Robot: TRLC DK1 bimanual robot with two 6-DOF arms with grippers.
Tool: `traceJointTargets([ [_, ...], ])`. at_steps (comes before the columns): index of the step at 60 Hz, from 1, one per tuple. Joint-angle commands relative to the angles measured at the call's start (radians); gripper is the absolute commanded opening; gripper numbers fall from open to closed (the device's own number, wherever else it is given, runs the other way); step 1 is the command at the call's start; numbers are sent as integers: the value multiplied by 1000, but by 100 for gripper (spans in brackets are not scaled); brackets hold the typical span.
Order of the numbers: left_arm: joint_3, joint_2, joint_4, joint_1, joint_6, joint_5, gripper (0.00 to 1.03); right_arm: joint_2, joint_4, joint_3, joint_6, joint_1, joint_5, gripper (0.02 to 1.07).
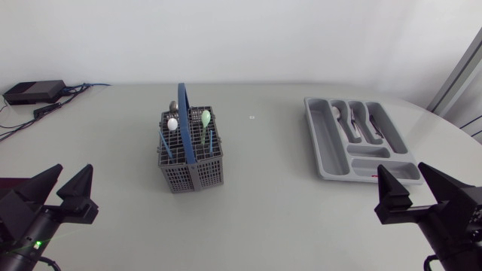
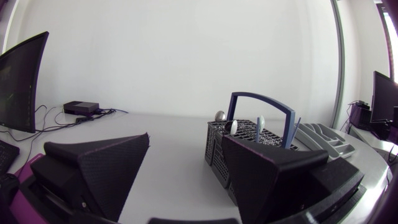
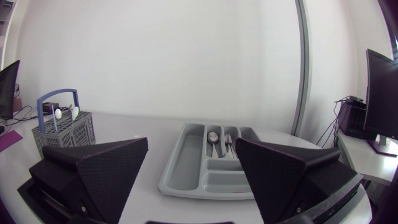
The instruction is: Unload the cutlery basket into the drawer organizer.
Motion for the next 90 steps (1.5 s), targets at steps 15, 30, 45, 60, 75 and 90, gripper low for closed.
traceJointTargets([
  [15,-17,-11,19,-2,-44,4,99,-6,2,-17,13,10,-2,103],
  [30,82,-4,-60,-13,-38,4,99,8,-4,33,19,33,11,103],
  [45,283,153,-143,-24,-38,5,99,175,-4,176,25,62,11,102],
  [60,520,481,-264,-62,-35,5,97,456,-6,374,48,231,102,102],
  [75,693,811,-393,-122,146,2,96,747,-175,593,50,350,163,102],
  [90,793,1098,-479,-74,412,0,96,845,-261,650,-103,424,139,102],
])
